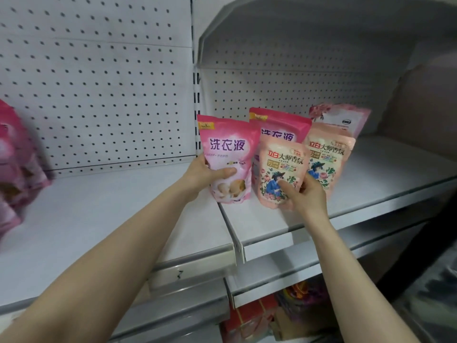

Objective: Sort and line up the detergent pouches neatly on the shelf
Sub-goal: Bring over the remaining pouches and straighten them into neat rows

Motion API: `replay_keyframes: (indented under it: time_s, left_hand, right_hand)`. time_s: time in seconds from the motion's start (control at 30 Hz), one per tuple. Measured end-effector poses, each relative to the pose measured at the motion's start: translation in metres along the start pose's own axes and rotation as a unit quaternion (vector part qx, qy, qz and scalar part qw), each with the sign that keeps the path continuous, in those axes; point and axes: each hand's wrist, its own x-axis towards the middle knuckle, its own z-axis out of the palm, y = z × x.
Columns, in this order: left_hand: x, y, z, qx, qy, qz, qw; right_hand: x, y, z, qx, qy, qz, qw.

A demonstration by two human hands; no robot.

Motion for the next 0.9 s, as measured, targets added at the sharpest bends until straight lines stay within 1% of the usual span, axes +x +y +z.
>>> replay_keyframes:
  time_s: [0.07,0.17,0.27,0.33,0.43,0.5,0.57,0.6,0.63,0.67,0.73,0.77,0.8,0.9]
  left_hand:
    - [-0.007,0.001,0.002,0.013,0.037,0.031,0.999]
    - [-0.019,0.011,-0.001,0.070,0.114,0.080,0.988]
    - [-0.035,0.027,-0.017,0.021,0.200,0.099,0.974]
    - [-0.045,0.038,-0.032,-0.011,0.244,0.103,0.964]
    - [-0.061,0.042,-0.052,-0.046,0.271,0.079,0.958]
    - [-0.071,0.037,-0.061,-0.064,0.280,0.037,0.957]
    - [-0.081,0.029,-0.067,-0.096,0.289,-0.019,0.952]
    - [-0.085,0.024,-0.070,-0.118,0.292,-0.047,0.948]
    - [-0.088,0.020,-0.073,-0.141,0.295,-0.070,0.943]
    - [-0.091,0.015,-0.075,-0.163,0.295,-0.088,0.937]
    - [-0.095,0.009,-0.078,-0.199,0.292,-0.110,0.929]
    - [-0.096,0.007,-0.078,-0.213,0.288,-0.118,0.926]
    - [-0.096,0.005,-0.078,-0.226,0.284,-0.126,0.923]
    - [-0.098,0.005,-0.074,-0.249,0.265,-0.142,0.921]
  right_hand:
    - [0.001,-0.002,0.006,-0.002,-0.004,-0.004,1.000]
    - [0.001,-0.008,0.021,0.005,-0.019,-0.015,1.000]
    - [-0.001,-0.016,0.042,0.024,-0.052,-0.036,0.998]
    - [-0.002,-0.023,0.059,0.032,-0.073,-0.049,0.996]
    - [0.000,-0.037,0.083,0.019,-0.098,-0.058,0.993]
    - [0.003,-0.046,0.096,-0.007,-0.113,-0.055,0.992]
    - [0.005,-0.051,0.101,-0.011,-0.111,-0.058,0.992]
    - [0.004,-0.052,0.099,0.004,-0.092,-0.068,0.993]
    - [0.002,-0.052,0.095,0.023,-0.048,-0.084,0.995]
    - [0.000,-0.051,0.089,0.037,0.023,-0.107,0.993]
    - [0.001,-0.044,0.075,0.040,0.181,-0.141,0.973]
    - [0.005,-0.041,0.068,0.033,0.227,-0.133,0.964]
    - [0.011,-0.038,0.062,0.029,0.236,-0.110,0.965]
    - [0.028,-0.035,0.053,0.046,0.149,-0.025,0.987]
